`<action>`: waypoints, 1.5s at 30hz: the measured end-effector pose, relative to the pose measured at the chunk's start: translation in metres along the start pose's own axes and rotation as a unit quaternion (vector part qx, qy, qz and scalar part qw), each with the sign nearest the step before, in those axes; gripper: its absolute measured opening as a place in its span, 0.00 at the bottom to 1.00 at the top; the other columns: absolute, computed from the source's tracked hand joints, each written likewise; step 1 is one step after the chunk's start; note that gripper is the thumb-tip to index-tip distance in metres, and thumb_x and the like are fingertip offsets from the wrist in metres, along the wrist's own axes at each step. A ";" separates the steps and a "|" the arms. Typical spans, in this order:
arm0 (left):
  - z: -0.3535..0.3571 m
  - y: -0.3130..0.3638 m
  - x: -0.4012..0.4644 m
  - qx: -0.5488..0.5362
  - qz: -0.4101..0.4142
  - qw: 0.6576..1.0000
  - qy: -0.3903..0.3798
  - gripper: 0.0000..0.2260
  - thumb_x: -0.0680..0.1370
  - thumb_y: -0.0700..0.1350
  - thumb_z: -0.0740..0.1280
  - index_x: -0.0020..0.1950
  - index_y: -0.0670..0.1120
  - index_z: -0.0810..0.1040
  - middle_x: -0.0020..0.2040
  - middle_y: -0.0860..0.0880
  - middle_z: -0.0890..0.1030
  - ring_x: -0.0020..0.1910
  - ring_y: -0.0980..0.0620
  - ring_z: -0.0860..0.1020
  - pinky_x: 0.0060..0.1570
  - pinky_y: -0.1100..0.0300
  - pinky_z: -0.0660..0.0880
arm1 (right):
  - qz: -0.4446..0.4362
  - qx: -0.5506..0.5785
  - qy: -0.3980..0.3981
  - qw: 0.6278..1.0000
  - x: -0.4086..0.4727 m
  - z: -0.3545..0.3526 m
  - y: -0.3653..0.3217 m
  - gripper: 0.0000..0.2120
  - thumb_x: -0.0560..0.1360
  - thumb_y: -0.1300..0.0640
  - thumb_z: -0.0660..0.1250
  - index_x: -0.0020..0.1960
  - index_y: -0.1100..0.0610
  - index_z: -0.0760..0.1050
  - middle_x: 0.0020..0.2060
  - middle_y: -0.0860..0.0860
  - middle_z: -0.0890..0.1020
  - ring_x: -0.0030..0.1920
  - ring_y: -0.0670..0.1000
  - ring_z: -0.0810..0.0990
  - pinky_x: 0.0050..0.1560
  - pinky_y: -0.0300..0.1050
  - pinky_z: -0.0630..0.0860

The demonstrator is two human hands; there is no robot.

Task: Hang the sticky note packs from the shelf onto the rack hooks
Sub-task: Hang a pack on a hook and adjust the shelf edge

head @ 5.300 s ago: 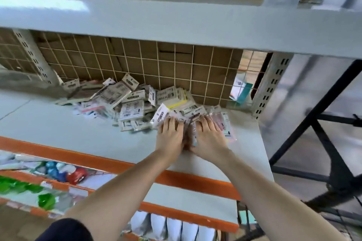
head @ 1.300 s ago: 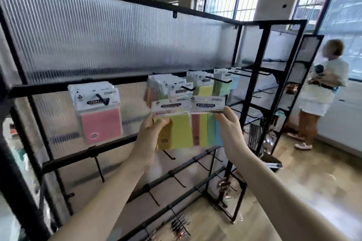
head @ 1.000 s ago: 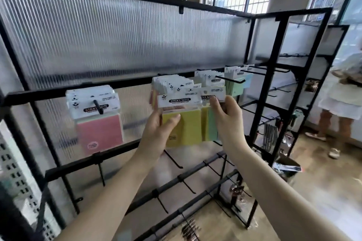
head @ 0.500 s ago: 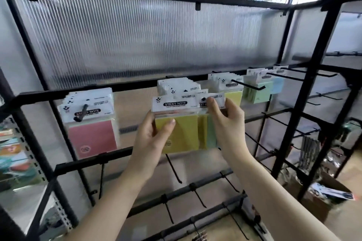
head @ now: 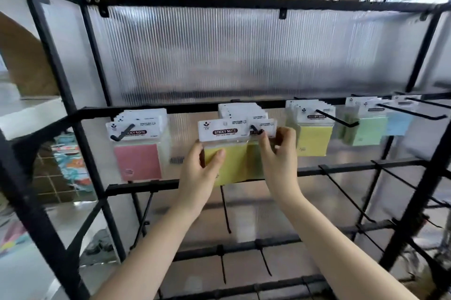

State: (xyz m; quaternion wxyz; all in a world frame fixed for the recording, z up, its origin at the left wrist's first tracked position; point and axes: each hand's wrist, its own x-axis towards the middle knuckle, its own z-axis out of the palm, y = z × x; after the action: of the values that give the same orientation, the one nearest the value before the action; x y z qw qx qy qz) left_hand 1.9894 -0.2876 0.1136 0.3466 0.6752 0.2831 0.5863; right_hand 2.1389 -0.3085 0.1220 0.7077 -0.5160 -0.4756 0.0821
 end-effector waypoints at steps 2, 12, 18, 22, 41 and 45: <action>0.003 -0.001 -0.002 0.005 -0.006 1.000 0.015 0.07 0.77 0.44 0.67 0.55 0.51 0.76 0.47 0.59 0.81 0.46 0.65 0.78 0.41 0.75 0.72 | 0.010 0.003 -0.015 1.000 0.001 0.001 0.005 0.07 0.79 0.55 0.64 0.53 0.52 0.67 0.45 0.47 0.74 0.45 0.46 0.74 0.44 0.28 0.69; 0.017 0.007 -0.038 -0.035 -0.034 0.996 0.076 0.06 0.77 0.47 0.66 0.53 0.55 0.75 0.45 0.64 0.81 0.44 0.66 0.78 0.41 0.75 0.73 | 0.005 0.019 -0.074 0.997 -0.003 -0.034 0.013 0.07 0.81 0.56 0.61 0.46 0.46 0.68 0.41 0.45 0.76 0.39 0.35 0.73 0.41 0.25 0.69; 0.052 0.022 -0.062 -0.097 -0.048 0.993 0.048 0.04 0.73 0.49 0.66 0.47 0.56 0.78 0.43 0.52 0.82 0.42 0.57 0.78 0.39 0.67 0.75 | -0.018 0.085 -0.091 0.992 -0.018 -0.077 0.005 0.08 0.81 0.52 0.56 0.49 0.51 0.73 0.43 0.49 0.79 0.45 0.46 0.77 0.48 0.41 0.74; 0.092 0.033 -0.070 -0.103 -0.047 0.994 0.002 0.11 0.75 0.47 0.65 0.57 0.53 0.76 0.53 0.54 0.83 0.54 0.56 0.80 0.51 0.65 0.75 | -0.018 0.114 -0.160 0.980 -0.022 -0.107 -0.010 0.11 0.79 0.47 0.57 0.52 0.52 0.74 0.45 0.51 0.80 0.46 0.51 0.79 0.48 0.47 0.76; 0.197 0.063 0.011 -0.053 -0.055 0.997 -0.012 0.21 0.75 0.54 0.68 0.35 0.38 0.70 0.29 0.48 0.68 0.30 0.54 0.67 0.32 0.61 0.64 | -0.072 0.026 -0.012 0.997 0.056 -0.164 0.008 0.18 0.78 0.60 0.65 0.34 0.51 0.62 0.26 0.37 0.72 0.27 0.38 0.66 0.31 0.29 0.64; 0.203 0.055 0.016 -0.061 -0.057 0.997 -0.003 0.16 0.76 0.52 0.68 0.33 0.44 0.75 0.27 0.47 0.73 0.29 0.56 0.69 0.31 0.65 0.66 | -0.061 0.040 -0.026 0.997 0.066 -0.166 0.018 0.14 0.78 0.58 0.66 0.35 0.52 0.66 0.27 0.40 0.74 0.29 0.37 0.67 0.32 0.30 0.65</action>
State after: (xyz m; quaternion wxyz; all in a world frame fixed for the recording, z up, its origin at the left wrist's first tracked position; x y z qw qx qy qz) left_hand 2.1910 -0.3355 0.1522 0.4208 0.6375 0.2841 0.5796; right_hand 2.3063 -0.3688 0.1439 0.7192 -0.4548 -0.5203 0.0713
